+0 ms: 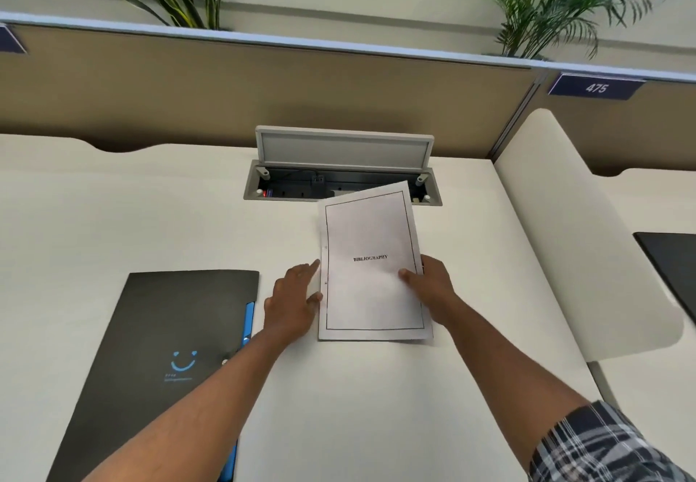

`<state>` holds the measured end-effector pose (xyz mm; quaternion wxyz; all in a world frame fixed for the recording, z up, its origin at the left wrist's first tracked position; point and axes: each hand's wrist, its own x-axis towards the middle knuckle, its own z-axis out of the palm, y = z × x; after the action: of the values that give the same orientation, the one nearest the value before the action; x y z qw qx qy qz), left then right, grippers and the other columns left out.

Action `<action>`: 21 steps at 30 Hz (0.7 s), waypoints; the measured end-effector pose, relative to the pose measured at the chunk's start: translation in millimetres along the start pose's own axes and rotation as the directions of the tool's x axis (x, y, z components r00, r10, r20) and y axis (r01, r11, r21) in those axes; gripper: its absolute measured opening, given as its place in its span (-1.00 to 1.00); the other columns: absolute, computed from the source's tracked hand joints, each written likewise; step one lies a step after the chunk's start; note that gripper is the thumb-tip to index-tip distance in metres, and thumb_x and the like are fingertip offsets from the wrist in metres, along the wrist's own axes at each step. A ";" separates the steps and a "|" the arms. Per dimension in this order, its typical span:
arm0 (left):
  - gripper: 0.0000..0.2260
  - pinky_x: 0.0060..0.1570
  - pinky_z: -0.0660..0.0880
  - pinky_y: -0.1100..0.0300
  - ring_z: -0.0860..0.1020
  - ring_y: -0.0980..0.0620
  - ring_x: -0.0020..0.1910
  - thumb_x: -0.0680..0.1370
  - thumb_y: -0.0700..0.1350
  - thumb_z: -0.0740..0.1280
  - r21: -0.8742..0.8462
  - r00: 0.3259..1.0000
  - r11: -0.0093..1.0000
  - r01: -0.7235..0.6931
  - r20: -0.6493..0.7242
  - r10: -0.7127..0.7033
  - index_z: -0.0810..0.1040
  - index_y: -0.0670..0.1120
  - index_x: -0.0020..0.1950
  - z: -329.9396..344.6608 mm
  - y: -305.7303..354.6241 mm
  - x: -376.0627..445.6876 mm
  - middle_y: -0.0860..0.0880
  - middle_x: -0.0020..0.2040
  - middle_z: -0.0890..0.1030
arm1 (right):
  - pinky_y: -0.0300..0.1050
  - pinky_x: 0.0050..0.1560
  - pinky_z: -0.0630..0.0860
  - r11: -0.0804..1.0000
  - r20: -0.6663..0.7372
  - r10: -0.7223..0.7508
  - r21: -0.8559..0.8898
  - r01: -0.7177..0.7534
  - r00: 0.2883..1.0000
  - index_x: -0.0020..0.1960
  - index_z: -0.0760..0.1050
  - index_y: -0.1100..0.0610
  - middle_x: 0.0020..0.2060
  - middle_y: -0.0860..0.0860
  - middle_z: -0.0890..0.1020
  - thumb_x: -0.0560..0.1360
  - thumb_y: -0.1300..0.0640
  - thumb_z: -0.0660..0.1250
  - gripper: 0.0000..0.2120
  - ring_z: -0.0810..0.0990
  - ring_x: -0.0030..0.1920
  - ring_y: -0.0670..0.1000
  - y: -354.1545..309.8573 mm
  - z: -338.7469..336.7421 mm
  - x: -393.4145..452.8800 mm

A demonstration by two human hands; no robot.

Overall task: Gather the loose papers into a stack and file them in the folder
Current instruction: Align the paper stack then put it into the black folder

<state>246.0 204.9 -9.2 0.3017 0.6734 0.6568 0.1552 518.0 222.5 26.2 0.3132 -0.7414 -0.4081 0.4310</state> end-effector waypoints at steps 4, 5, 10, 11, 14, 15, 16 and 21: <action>-0.52 0.41 0.31 0.05 0.34 0.02 0.44 0.66 -0.03 0.20 -0.509 0.992 0.854 0.106 -0.003 -0.125 0.19 -0.01 0.57 -28.8 16.6 3.5 0.04 0.48 0.34 | 0.17 0.18 0.65 0.982 0.052 -0.148 0.126 0.141 0.988 0.14 0.66 0.06 0.04 0.01 0.76 0.58 0.25 0.39 -0.81 0.73 0.07 0.12 -5.3 -4.0 -28.6; -0.59 0.34 0.36 0.10 0.39 0.05 0.40 0.67 -0.03 0.18 -0.592 0.992 0.798 0.109 0.010 -0.128 0.27 0.01 0.52 -37.6 25.0 3.1 0.09 0.42 0.42 | 0.14 0.15 0.67 0.972 0.060 -0.188 0.157 0.177 0.980 0.14 0.66 0.04 0.03 -0.02 0.77 0.58 0.25 0.39 -0.81 0.74 0.05 0.08 -8.7 -3.7 -36.3; -0.80 0.01 0.57 0.06 0.60 -0.07 0.05 0.69 -0.09 0.12 -0.747 0.955 0.651 -0.135 -0.274 -0.117 0.54 0.09 0.06 -65.6 67.0 -22.8 0.01 0.02 0.65 | 0.00 0.05 0.68 0.904 -0.055 -0.321 0.278 0.323 0.945 0.08 0.64 -0.05 0.00 -0.11 0.77 0.58 0.23 0.41 -0.80 0.74 0.01 -0.02 -33.1 2.6 -74.6; -0.81 -0.01 0.58 0.09 0.60 -0.06 0.02 0.69 -0.07 0.12 -0.741 0.932 0.635 -0.216 -0.351 -0.093 0.53 0.08 0.07 -66.7 71.9 -32.8 -0.02 0.02 0.65 | -0.02 0.04 0.68 0.888 -0.088 -0.340 0.297 0.351 0.936 0.07 0.64 -0.06 -0.01 -0.11 0.76 0.58 0.19 0.42 -0.84 0.74 0.01 -0.03 -37.6 2.8 -81.6; -0.82 -0.07 0.55 0.20 0.58 0.02 -0.03 0.68 0.00 0.12 -0.709 0.878 0.594 -0.379 -0.479 -0.011 0.48 0.01 0.11 -66.7 75.4 -58.1 -0.03 -0.01 0.62 | -0.13 -0.03 0.69 0.838 -0.150 -0.405 0.334 0.432 0.902 0.02 0.66 -0.11 -0.04 -0.08 0.76 0.51 -0.02 0.49 -0.90 0.74 -0.02 -0.03 -46.8 0.2 -100.9; -0.83 -0.09 0.53 0.16 0.55 0.01 -0.07 0.67 0.01 0.12 -0.690 0.865 0.600 -0.405 -0.502 0.006 0.46 -0.02 0.08 -65.3 73.8 -63.9 -0.04 -0.04 0.59 | -0.14 -0.05 0.70 0.828 -0.156 -0.414 0.344 0.443 0.897 0.01 0.66 -0.11 -0.05 -0.07 0.76 0.48 -0.05 0.51 -0.87 0.74 -0.03 -0.03 -47.6 -0.7 -105.4; -0.84 -0.11 0.52 0.10 0.53 -0.03 -0.11 0.67 0.02 0.13 -0.673 0.859 0.615 -0.410 -0.512 0.013 0.43 -0.03 0.06 -62.6 70.6 -68.6 -0.06 -0.08 0.57 | -0.14 -0.07 0.70 0.831 -0.155 -0.408 0.346 0.437 0.900 0.02 0.66 -0.09 -0.06 -0.06 0.77 0.46 -0.07 0.53 -0.84 0.74 -0.04 -0.03 -46.4 -0.1 -108.2; -0.83 -0.31 0.48 0.05 0.51 0.06 -0.26 0.65 0.04 0.12 -0.617 0.883 0.722 -0.313 -0.469 -0.019 0.37 -0.03 0.03 -37.4 57.3 -81.1 0.09 -0.19 0.56 | 0.02 -0.02 0.70 0.900 -0.084 -0.264 0.337 0.277 0.961 0.03 0.67 0.01 -0.09 -0.03 0.78 0.48 0.03 0.57 -0.83 0.75 -0.04 0.03 -25.3 20.1 -110.2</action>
<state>261.4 135.7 69.8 0.3540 0.5144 0.5479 0.5567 459.0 140.3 80.4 0.5024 -0.6187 -0.4193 0.4347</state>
